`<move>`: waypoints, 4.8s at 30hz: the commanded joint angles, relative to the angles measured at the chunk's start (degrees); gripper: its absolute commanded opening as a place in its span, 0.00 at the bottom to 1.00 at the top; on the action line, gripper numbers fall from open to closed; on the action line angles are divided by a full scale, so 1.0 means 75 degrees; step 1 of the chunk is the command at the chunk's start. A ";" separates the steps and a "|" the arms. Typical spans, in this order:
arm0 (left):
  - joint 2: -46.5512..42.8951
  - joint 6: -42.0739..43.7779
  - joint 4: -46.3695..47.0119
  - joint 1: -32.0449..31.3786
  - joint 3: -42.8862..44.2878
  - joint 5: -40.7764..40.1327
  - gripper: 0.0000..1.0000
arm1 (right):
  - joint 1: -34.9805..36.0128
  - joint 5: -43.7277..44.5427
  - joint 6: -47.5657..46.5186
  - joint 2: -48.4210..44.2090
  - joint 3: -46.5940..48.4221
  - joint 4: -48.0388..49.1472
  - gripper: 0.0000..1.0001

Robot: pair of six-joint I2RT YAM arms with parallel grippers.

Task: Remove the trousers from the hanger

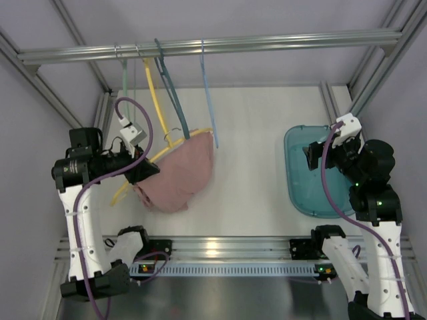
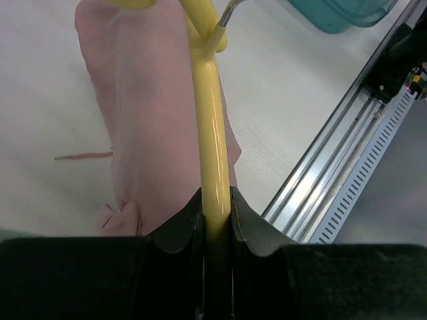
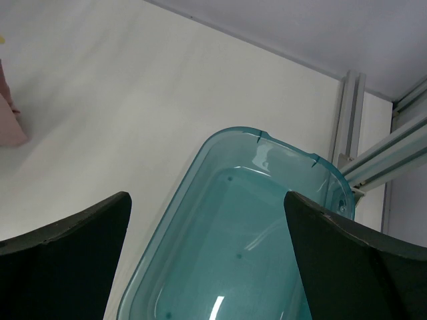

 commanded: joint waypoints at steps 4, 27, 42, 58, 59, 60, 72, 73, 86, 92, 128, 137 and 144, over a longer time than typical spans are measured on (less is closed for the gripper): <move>-0.0414 0.1136 -0.0867 -0.1180 -0.0430 0.0229 0.00 | -0.0103 -0.0014 0.0085 0.0105 0.0454 0.0094 0.99; 0.2033 -0.3134 0.2962 -0.5493 0.1724 -0.0951 0.00 | -0.0103 -0.0435 0.0578 0.0411 0.0840 0.0259 0.99; 0.3850 -0.7440 0.5508 -0.7672 0.4677 -0.5838 0.00 | -0.0091 -0.0564 0.0120 -0.0726 0.0746 0.0106 0.99; 0.5818 -0.9516 0.5719 -0.9432 0.6833 -0.9697 0.00 | -0.0103 -0.2638 0.1785 -0.1019 -0.0565 0.1792 0.98; 0.5890 -0.9679 0.5708 -0.9456 0.6882 -0.9744 0.00 | -0.0091 -0.2755 0.1785 -0.1019 -0.0612 0.1979 0.97; 0.5948 -0.9773 0.5731 -0.9479 0.6929 -0.9744 0.00 | -0.0091 -0.2791 0.1785 -0.0973 -0.0694 0.2039 0.97; 0.6640 -0.9974 0.5930 -0.9585 0.7398 -1.0294 0.00 | 0.1781 -0.1176 0.0602 -0.0235 -0.1187 0.2719 0.99; 0.6652 -0.9985 0.5965 -0.9585 0.7421 -1.0306 0.00 | 0.2375 -0.0756 0.0532 -0.0164 -0.1199 0.2766 0.99; 0.6500 -0.9903 0.6059 -0.9585 0.7187 -0.9756 0.00 | 0.3928 0.1802 0.0261 0.0492 -0.1679 0.4793 0.99; 0.6406 -0.9716 0.6106 -0.9585 0.7058 -0.9674 0.00 | 0.3928 0.1230 -0.0030 0.0247 -0.1597 0.4316 0.99; 0.6183 -0.9715 0.6681 -0.9585 0.6449 -0.9299 0.00 | 0.4420 0.3653 -0.0207 0.0516 -0.1714 0.4779 0.99; 0.6148 -0.9762 0.6727 -0.9585 0.6460 -0.9240 0.00 | 0.4420 0.3537 -0.0348 0.0621 -0.1819 0.4688 0.81; 0.6008 -0.9704 0.6727 -0.9585 0.6099 -0.9193 0.00 | 0.4338 0.3233 -0.0360 0.0539 -0.1201 0.4606 0.07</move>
